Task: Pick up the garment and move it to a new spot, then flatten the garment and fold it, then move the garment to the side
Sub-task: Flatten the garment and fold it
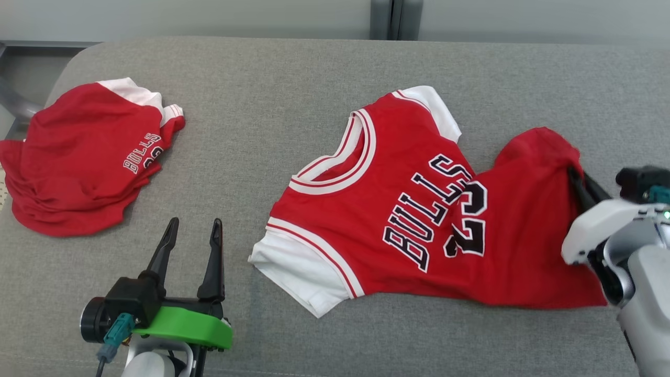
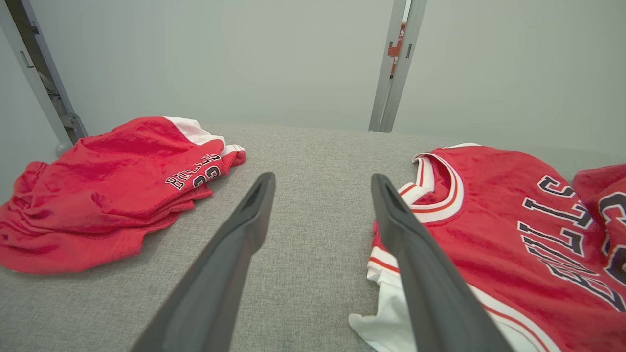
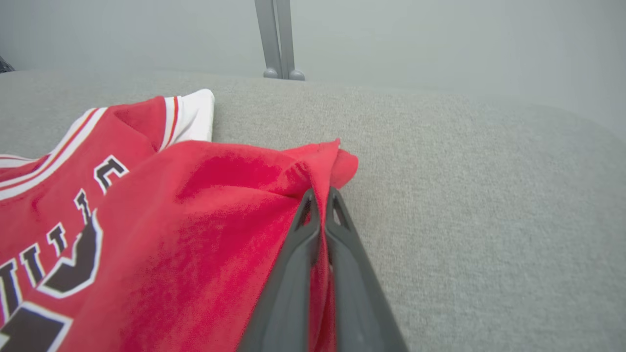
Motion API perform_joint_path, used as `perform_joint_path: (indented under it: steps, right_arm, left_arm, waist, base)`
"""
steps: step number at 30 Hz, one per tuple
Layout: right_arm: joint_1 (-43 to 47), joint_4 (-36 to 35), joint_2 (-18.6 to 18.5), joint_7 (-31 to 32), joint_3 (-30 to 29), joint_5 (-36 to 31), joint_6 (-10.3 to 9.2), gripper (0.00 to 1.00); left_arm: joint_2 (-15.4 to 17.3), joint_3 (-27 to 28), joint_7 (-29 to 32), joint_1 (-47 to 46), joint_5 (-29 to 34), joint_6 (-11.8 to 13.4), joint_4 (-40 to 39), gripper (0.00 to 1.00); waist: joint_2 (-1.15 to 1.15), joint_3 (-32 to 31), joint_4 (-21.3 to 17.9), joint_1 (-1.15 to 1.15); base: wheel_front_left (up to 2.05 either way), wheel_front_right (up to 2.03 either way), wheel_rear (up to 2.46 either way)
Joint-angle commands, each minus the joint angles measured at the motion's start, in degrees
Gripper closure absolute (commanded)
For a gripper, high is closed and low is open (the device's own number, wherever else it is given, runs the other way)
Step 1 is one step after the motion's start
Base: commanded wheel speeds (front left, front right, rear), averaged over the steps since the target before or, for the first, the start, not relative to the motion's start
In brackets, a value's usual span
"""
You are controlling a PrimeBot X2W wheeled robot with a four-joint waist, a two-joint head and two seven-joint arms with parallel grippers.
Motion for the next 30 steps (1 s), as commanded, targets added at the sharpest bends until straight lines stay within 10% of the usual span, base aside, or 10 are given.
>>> perform_joint_path:
  steps: [1,15,16,17,30]
  right_arm:
    - [-2.6,0.2,-0.6,-0.6,0.1,0.3,-0.1,1.0]
    - [-18.8,14.9,-0.6,-6.2,-1.1,-2.4,-0.1,1.0]
    - [-19.4,16.3,-0.3,-7.1,-1.0,-2.7,-0.1,0.65]
    - [-19.8,17.3,-0.1,-7.6,-1.0,-2.8,-0.1,0.0]
    - [-14.2,14.0,0.2,-12.1,0.2,-2.2,-0.1,0.0]
  left_arm:
    - [0.0,0.0,0.0,-0.9,0.0,-0.1,0.0,0.0]
    - [-0.4,-0.7,0.0,-2.6,-0.5,-0.1,0.3,0.0]
    - [-0.4,-0.6,0.0,-2.7,-0.4,-0.1,0.4,0.0]
    - [-0.4,-0.5,0.0,-2.9,-0.3,-0.1,0.5,0.0]
    - [0.4,1.0,0.0,0.2,0.5,-0.1,1.0,0.0]
  waist:
    - [0.0,0.5,0.5,0.0]
    - [0.0,3.0,3.0,0.0]
    - [0.0,3.1,2.9,0.0]
    - [0.0,3.0,2.8,0.0]
    - [0.0,-2.3,-1.7,0.0]
  base:
    - [0.0,0.0,0.0]
    - [0.0,0.0,0.0]
    - [0.0,0.0,0.0]
    - [0.0,0.0,0.0]
    - [0.0,0.0,0.0]
